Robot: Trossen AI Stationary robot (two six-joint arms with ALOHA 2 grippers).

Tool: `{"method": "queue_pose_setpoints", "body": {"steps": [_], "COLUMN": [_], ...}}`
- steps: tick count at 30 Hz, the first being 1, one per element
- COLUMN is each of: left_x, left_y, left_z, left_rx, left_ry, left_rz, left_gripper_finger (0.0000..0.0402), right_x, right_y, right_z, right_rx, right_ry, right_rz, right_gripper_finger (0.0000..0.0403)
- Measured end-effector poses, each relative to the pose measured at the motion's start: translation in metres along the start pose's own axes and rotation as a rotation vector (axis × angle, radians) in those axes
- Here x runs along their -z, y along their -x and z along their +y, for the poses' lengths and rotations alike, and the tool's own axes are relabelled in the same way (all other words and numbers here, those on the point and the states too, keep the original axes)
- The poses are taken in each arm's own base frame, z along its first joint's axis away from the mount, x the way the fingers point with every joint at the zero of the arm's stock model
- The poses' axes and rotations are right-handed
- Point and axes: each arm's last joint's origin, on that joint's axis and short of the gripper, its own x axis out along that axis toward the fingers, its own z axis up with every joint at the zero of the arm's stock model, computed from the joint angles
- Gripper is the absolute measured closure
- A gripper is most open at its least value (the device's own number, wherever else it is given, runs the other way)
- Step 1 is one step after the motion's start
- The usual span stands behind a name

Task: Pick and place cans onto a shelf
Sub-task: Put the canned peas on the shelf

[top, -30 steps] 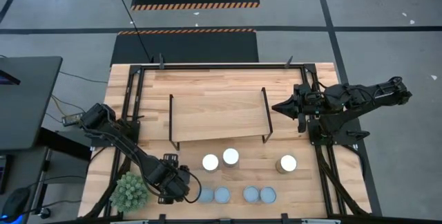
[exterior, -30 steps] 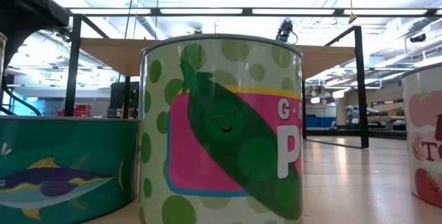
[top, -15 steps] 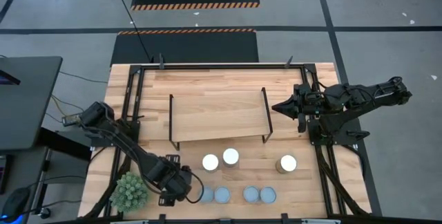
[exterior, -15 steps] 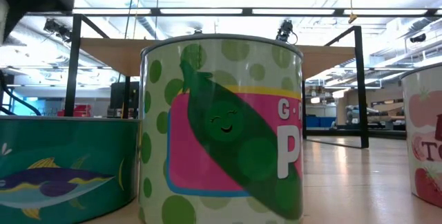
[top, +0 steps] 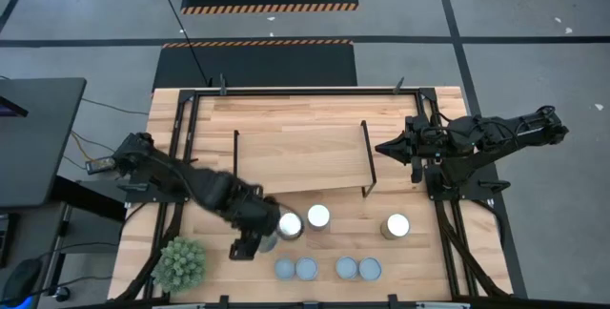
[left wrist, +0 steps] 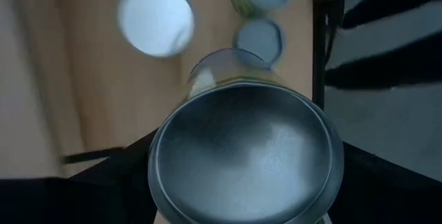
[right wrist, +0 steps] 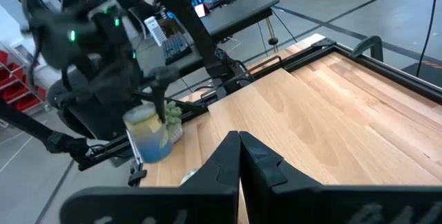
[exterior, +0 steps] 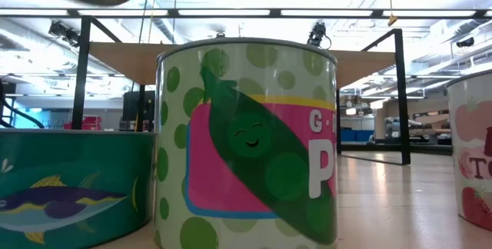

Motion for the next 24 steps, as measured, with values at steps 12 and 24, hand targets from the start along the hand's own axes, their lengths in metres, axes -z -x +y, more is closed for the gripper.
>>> {"method": "queue_pose_setpoints", "body": {"steps": [12,24], "left_x": [-0.031,-0.038], "left_y": [0.073,0.080], "left_z": [0.086,0.180], "left_rx": [-0.145,-0.253], "left_ry": [0.019,-0.072], "left_rz": [-0.185,-0.146], "left_gripper_finger": [0.0094,0.0094], "right_x": [-0.001,-0.006], "right_y": [0.000,-0.002], "right_z": [-0.002,-0.011], "right_rx": [0.069,0.131], "right_ry": [0.001,-0.077], "right_rz": [-0.037,-0.075], "right_gripper_finger": [0.0394,0.0394]}}
